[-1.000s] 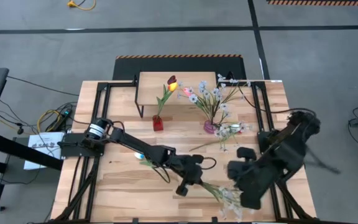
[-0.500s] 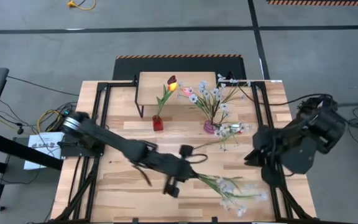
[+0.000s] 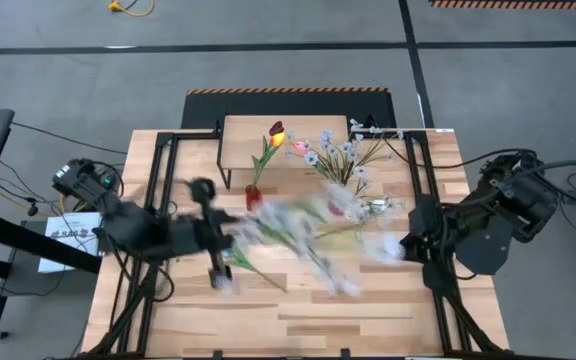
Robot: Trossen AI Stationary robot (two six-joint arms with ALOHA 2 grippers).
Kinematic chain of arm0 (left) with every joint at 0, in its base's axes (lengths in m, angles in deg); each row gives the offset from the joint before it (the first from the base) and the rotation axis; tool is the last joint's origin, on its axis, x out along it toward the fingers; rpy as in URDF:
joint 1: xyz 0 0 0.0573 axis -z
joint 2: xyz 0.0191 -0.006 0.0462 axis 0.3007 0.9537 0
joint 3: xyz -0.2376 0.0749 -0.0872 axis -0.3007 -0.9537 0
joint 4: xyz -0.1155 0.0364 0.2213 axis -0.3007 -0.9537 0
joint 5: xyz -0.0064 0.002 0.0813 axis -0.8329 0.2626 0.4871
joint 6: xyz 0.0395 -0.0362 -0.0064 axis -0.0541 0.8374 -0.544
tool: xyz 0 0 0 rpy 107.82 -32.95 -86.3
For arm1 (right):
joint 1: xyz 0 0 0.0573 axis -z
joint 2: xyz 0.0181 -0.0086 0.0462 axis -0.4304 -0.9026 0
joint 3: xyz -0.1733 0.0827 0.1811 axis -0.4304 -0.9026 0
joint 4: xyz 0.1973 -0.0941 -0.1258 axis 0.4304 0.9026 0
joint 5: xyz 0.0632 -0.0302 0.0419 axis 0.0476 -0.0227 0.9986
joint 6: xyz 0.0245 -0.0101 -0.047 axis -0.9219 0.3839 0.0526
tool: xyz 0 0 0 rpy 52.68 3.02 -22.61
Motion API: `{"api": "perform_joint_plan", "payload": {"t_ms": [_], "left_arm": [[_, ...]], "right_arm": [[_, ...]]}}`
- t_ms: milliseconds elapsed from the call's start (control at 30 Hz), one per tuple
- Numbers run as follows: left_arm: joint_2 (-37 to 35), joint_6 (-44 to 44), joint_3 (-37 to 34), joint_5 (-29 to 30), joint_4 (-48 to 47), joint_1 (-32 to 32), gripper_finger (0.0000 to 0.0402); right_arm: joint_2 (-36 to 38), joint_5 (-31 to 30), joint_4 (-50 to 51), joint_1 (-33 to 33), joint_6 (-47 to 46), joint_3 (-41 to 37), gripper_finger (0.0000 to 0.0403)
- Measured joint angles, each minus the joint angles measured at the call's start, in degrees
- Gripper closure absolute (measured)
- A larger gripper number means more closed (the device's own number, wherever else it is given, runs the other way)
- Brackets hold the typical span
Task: Pick and place flowers into a vace then onto a shelf
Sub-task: Put the white flowers into the red vase
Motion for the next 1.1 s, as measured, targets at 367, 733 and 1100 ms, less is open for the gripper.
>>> {"api": "perform_joint_plan", "payload": {"t_ms": [367,733,1100], "left_arm": [[-7.6,-20.5,-36.4,3.9,66.4,-4.1,0.0401],[1.6,-9.7,-46.2,4.2,71.8,-14.4,0.0401],[0.7,-5.1,-49.8,10.9,72.1,-20.4,0.0401]], "right_arm": [[1.0,-8.2,0.0,-0.1,1.8,0.0,0.0345],[0.8,-9.0,0.0,0.0,6.3,-0.1,0.0345],[0.6,-8.5,0.0,0.0,5.7,-5.0,0.0345]]}}
